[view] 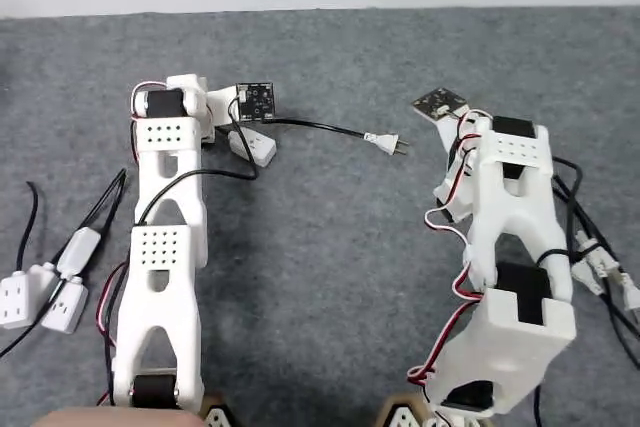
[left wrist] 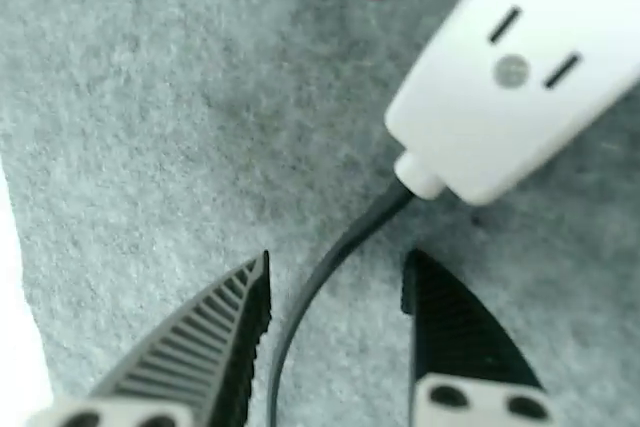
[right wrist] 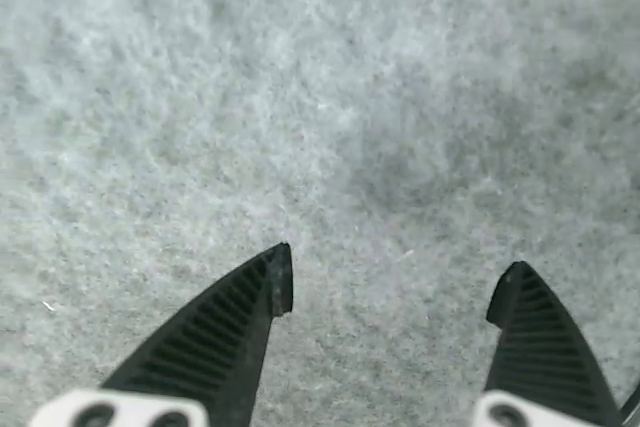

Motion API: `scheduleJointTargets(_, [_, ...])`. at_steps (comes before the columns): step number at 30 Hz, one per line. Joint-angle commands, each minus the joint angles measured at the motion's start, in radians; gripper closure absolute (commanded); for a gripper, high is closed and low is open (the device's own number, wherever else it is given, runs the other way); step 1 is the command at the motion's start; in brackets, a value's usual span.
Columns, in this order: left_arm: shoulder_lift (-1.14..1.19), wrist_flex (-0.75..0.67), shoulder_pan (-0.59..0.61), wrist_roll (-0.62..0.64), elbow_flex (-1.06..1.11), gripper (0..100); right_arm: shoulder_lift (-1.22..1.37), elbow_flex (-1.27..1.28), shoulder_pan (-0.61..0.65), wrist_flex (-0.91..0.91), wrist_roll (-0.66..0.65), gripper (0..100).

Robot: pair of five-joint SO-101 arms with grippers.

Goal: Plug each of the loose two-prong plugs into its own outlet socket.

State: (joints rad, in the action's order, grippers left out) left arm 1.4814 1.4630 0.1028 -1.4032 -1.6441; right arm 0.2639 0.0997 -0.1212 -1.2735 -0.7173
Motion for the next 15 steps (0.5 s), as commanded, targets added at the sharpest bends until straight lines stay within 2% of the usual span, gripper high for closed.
scheduleJointTargets(1, [0.012, -0.064, -0.052, 0.012, 0.005, 80, -0.004, -0.008, 0.01, -0.001, 0.009, 69.6])
scheduleJointTargets(4, [0.011, -0.034, -0.06, -0.038, 0.018, 83, -0.004, -0.008, 0.002, -0.002, 0.009, 69.6])
scheduleJointTargets(8, [0.009, 0.028, -0.058, -0.11, 0.018, 99, -0.004, -0.006, 0.005, -0.002, 0.009, 69.6])
scheduleJointTargets(15, [0.008, 0.058, -0.035, -0.137, 0.016, 99, -0.002, -0.006, 0.005, -0.001, 0.009, 69.6])
